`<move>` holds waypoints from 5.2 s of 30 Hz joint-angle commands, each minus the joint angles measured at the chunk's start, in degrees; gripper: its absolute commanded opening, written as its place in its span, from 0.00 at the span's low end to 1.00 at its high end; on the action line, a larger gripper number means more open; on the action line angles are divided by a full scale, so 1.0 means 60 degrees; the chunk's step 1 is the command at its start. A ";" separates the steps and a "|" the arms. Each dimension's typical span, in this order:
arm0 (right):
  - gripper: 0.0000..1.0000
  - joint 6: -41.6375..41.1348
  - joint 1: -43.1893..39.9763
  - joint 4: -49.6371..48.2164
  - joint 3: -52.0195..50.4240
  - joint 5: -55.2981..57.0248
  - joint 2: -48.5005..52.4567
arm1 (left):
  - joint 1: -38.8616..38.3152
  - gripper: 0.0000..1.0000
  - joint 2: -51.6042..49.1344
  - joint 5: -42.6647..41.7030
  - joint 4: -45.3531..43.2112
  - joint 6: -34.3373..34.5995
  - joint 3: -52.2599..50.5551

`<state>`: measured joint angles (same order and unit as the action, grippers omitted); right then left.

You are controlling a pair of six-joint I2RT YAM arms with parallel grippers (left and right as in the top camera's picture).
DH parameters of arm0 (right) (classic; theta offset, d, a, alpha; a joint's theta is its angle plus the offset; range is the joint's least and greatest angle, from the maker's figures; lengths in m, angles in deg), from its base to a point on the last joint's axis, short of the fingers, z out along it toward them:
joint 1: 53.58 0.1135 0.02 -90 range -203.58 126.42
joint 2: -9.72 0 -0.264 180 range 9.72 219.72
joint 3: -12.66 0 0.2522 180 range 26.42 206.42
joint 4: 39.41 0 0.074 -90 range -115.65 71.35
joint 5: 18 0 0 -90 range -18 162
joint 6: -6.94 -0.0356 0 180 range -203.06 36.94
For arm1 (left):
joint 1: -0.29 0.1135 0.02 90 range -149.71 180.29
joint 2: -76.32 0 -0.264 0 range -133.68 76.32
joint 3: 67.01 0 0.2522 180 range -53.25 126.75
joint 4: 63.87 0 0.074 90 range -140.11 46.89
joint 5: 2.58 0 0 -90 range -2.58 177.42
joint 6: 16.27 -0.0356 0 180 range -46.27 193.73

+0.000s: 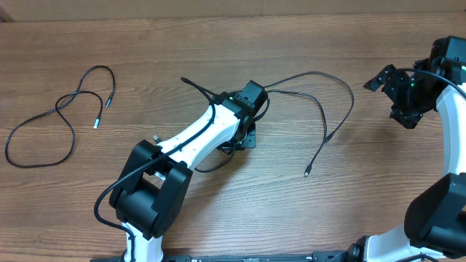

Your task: Untangle cables

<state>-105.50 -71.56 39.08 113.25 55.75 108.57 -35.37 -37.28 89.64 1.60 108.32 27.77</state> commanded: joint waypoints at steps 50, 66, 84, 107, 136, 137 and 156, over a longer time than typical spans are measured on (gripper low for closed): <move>1.00 0.0069 -0.0025 -0.0018 -0.0062 0.0062 -0.0113 | 0.8663 0.04 0.0131 -0.0561 0.0962 0.6659 0.7774; 1.00 0.0069 -0.0025 -0.0015 -0.0062 0.0058 -0.0113 | 0.9420 0.38 0.0120 0.3020 0.2929 0.6652 0.7734; 1.00 0.0069 -0.0025 -0.0018 -0.0062 0.0058 -0.0113 | 0.7526 0.95 0.0076 -0.0554 0.2929 -0.1056 0.5898; 1.00 0.0069 -0.0025 -0.0018 -0.0062 0.0058 -0.0113 | 0.5807 0.28 0.0076 -0.0954 0.0834 -0.0758 -0.1934; 1.00 0.0069 -0.0025 -0.0015 -0.0062 0.0062 -0.0113 | 0.1315 0.56 0.0725 -0.5912 0.1683 -0.2517 0.0987; 1.00 0.0069 -0.0025 -0.0015 -0.0062 0.0058 -0.0113 | 0.1315 0.56 0.0721 -0.5100 0.2036 -0.2739 0.1326; 1.00 0.0069 -0.0025 -0.0018 -0.0062 0.0058 -0.0113 | 0.1523 0.04 0.0699 0.1818 0.0306 -0.3220 -0.0554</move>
<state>-105.52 -71.56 39.14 113.18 55.75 108.57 -27.22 -34.05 97.24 6.56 89.76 28.64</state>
